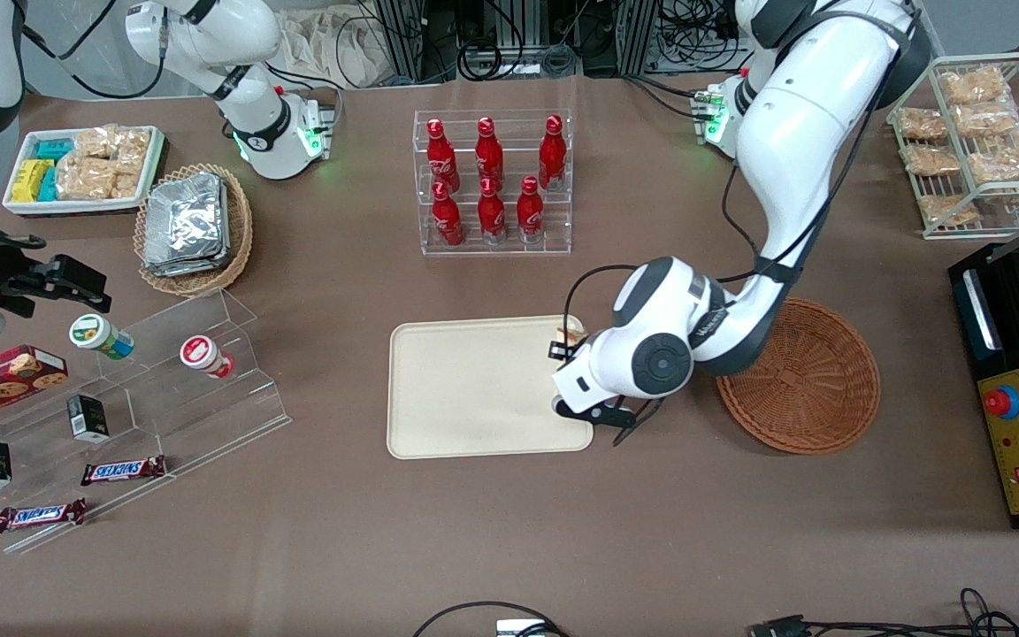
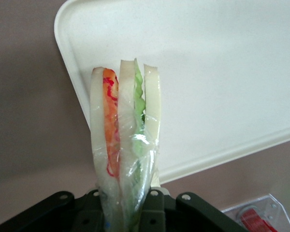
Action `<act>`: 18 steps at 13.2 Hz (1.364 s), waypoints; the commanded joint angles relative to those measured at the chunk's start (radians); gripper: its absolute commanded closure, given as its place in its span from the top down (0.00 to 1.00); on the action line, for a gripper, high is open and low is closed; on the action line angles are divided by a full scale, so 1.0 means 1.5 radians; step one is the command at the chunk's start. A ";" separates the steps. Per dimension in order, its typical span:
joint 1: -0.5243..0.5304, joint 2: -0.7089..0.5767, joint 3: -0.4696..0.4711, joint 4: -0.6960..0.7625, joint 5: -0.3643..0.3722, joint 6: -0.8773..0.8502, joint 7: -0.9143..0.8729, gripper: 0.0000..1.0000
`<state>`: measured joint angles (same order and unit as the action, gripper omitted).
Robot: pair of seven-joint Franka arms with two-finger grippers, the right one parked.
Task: Place sandwich from basket to tray
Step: 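Lower the sandwich onto the tray and open the left gripper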
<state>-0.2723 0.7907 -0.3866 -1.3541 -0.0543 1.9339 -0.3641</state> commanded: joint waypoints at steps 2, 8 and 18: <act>-0.008 0.040 0.003 0.026 0.065 0.003 -0.030 0.03; -0.012 0.062 0.002 0.030 0.068 0.044 -0.055 0.03; -0.026 0.086 0.002 0.027 0.070 0.096 -0.089 0.52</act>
<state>-0.2995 0.8911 -0.3853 -1.3504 0.0325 2.0665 -0.4751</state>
